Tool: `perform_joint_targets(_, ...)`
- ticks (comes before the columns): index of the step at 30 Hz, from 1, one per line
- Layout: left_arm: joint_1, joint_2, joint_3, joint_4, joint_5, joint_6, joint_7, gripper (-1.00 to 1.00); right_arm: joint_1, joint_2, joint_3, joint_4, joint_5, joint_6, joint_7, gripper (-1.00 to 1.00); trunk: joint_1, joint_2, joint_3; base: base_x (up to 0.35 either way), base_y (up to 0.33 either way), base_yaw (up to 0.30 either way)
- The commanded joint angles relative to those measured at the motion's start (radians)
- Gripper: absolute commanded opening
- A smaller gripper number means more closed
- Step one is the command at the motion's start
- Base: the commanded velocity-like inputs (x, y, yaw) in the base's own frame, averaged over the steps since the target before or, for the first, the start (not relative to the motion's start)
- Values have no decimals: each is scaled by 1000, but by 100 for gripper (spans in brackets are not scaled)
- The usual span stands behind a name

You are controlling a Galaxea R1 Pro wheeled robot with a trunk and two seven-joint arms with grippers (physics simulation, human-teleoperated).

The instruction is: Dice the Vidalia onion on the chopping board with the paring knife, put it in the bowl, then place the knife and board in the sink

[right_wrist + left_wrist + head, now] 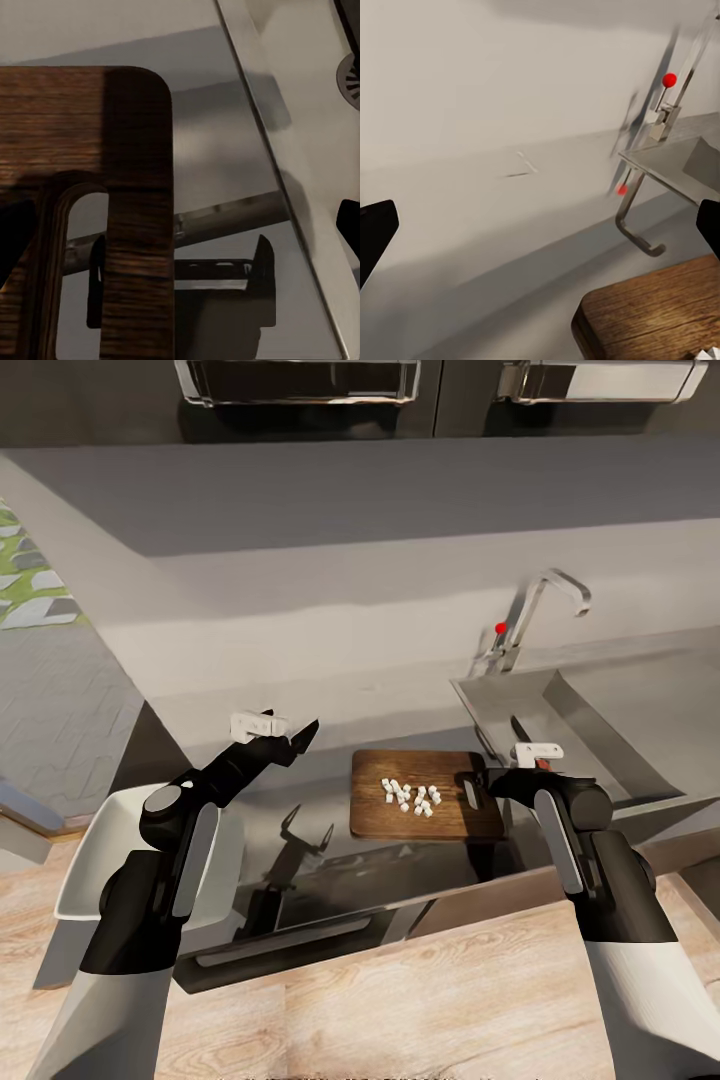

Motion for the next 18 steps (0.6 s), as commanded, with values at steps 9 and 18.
perform_joint_targets(9, -1, 0, 1, -1, 10, 9, 0, 100, -1, -1, 1, -1, -10, 4, -10, 100, 1, -2, -11, 0, 0, 0)
perform_joint_targets(18, -1, 0, 1, -1, 10, 9, -1, 100, -1, -1, 1, -1, -10, 4, -10, 100, 1, -2, -14, 0, 0, 0)
